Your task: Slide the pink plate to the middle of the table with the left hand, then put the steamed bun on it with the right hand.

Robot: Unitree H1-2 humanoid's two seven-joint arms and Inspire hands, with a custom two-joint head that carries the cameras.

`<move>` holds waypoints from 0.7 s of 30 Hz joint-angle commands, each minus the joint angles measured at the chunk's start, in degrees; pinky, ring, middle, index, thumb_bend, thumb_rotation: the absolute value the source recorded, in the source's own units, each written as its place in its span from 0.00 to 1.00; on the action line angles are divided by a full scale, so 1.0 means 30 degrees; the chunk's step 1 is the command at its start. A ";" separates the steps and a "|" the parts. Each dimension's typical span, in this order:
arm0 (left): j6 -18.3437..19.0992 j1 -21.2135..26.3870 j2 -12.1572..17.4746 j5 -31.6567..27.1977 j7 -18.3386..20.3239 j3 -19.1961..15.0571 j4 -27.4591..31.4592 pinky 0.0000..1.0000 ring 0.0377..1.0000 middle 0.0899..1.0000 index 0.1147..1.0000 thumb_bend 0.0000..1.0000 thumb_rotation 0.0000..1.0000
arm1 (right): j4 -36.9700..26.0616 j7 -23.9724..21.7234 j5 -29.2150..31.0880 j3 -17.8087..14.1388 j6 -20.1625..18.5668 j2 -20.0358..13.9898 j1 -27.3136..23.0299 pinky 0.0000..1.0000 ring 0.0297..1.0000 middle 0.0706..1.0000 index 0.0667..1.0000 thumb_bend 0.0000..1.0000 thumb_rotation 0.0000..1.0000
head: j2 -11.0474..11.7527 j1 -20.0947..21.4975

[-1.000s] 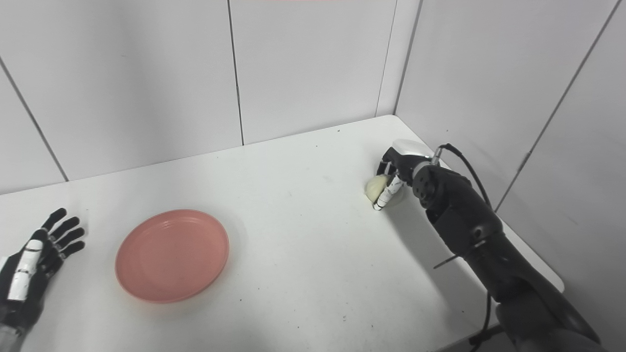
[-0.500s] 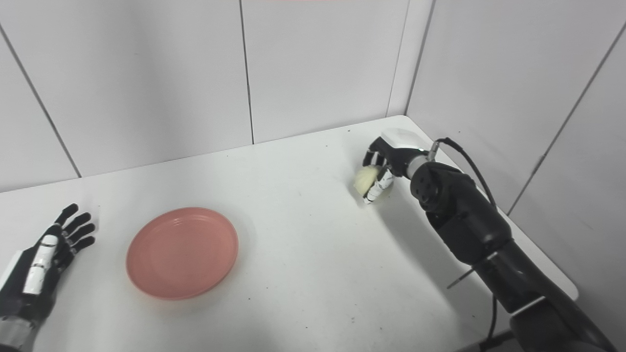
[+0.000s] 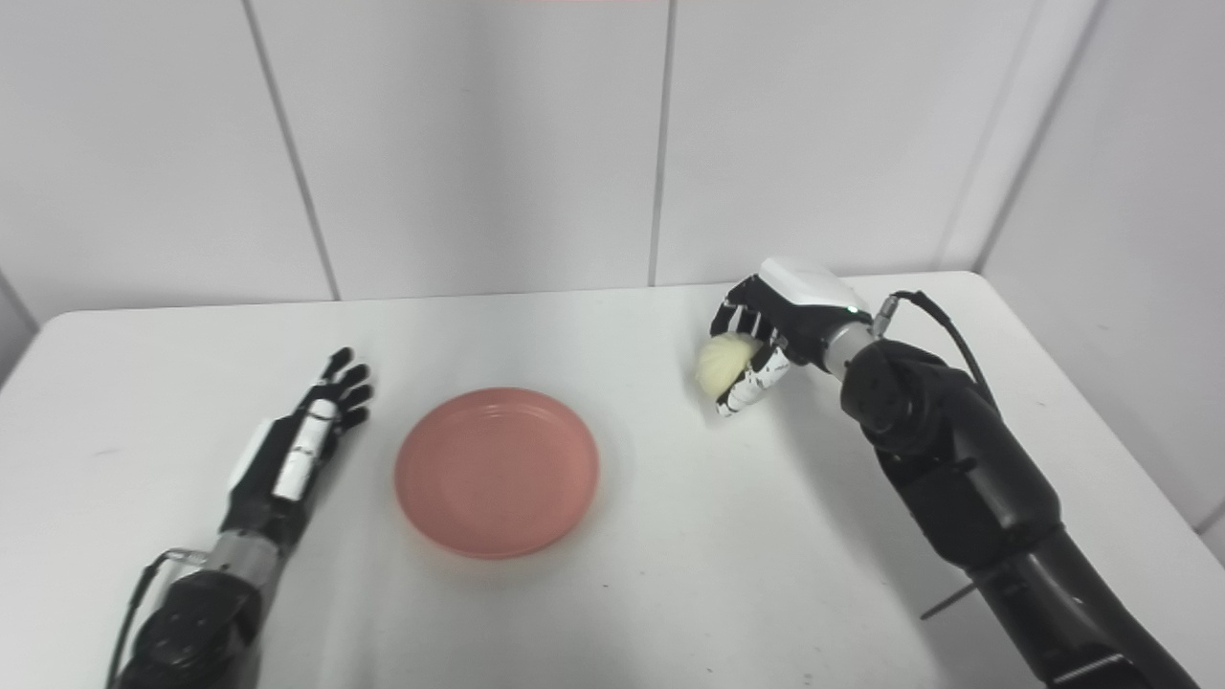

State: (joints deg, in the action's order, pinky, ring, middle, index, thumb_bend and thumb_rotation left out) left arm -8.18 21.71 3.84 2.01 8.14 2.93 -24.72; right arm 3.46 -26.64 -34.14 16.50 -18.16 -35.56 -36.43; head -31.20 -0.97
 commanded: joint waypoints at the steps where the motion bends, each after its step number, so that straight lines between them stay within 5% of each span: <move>1: 0.0687 -0.1551 -0.0947 0.0415 -0.0256 0.0724 -0.1387 0.93 0.94 0.96 0.97 0.45 1.00 | -0.0568 -0.0133 0.0015 0.0005 0.0770 0.0032 -0.1471 0.38 0.43 0.42 0.50 0.52 0.00 | -0.0034 -0.0397; 11: 0.0620 -0.1252 -0.1256 0.0809 -0.0679 0.1037 -0.1732 0.93 0.94 0.95 0.96 0.44 1.00 | -0.2559 -0.2174 -0.0252 0.1172 -0.0544 0.2175 -0.2656 0.35 0.41 0.41 0.50 0.52 0.00 | -0.0150 -0.1182; 21: 0.0491 -0.1050 -0.1340 0.0875 -0.0809 0.1213 -0.1952 0.92 0.93 0.95 0.95 0.40 1.00 | -0.3272 -0.3001 -0.0249 0.2065 -0.0450 0.4104 -0.3070 0.35 0.42 0.42 0.50 0.52 0.00 | -0.0230 -0.1472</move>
State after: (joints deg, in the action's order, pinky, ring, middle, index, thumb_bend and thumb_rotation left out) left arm -8.16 22.77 2.60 4.11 5.35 4.63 -25.85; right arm -4.42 -36.04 -34.52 23.07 -19.51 -23.76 -42.17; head -31.82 -5.36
